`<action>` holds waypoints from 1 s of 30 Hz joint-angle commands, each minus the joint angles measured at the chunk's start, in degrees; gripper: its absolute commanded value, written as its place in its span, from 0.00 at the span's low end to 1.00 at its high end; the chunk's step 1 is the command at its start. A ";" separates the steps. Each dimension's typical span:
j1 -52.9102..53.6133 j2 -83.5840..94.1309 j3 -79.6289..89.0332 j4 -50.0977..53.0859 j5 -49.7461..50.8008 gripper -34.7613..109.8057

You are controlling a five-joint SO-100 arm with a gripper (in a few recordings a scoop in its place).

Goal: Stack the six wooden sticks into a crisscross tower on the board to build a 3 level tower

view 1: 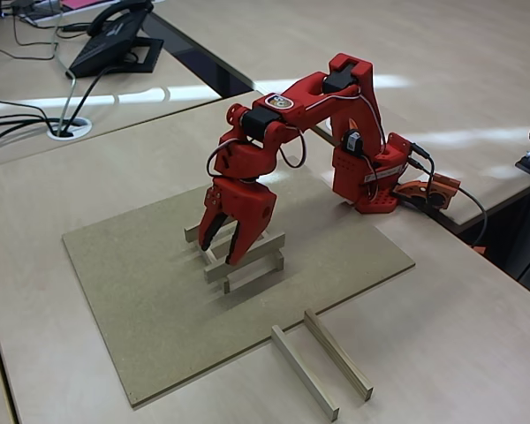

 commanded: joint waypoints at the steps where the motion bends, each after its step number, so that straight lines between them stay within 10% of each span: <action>1: -1.85 8.70 3.96 -4.57 -9.40 0.39; 13: -15.12 5.27 -6.42 9.84 -37.09 0.35; 30: -29.09 -11.69 -20.39 21.45 -34.28 0.37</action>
